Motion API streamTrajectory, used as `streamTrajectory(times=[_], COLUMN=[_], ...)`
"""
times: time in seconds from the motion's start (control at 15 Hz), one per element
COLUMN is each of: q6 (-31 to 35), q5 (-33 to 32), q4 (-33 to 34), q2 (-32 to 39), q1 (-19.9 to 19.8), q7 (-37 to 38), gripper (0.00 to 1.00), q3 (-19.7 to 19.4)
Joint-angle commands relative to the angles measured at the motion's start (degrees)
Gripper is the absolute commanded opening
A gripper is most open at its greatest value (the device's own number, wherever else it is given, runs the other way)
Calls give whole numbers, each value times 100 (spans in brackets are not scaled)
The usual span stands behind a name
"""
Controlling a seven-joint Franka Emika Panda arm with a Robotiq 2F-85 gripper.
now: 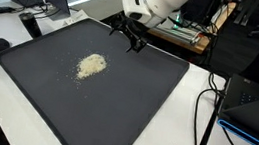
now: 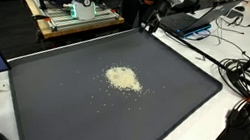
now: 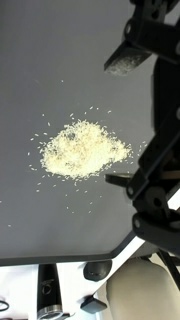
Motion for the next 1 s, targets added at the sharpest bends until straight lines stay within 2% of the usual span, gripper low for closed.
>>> streamTrajectory(times=[0.0, 0.4, 0.93], q6=[-705, -1134, -1361], q5=[-82, 107, 728], q4=[910, 2231, 3711], q2=[667, 1497, 2318], q1=[-429, -836, -1467], q7=[-261, -1396, -3911], gripper=[100, 100, 100], q3=[508, 682, 818])
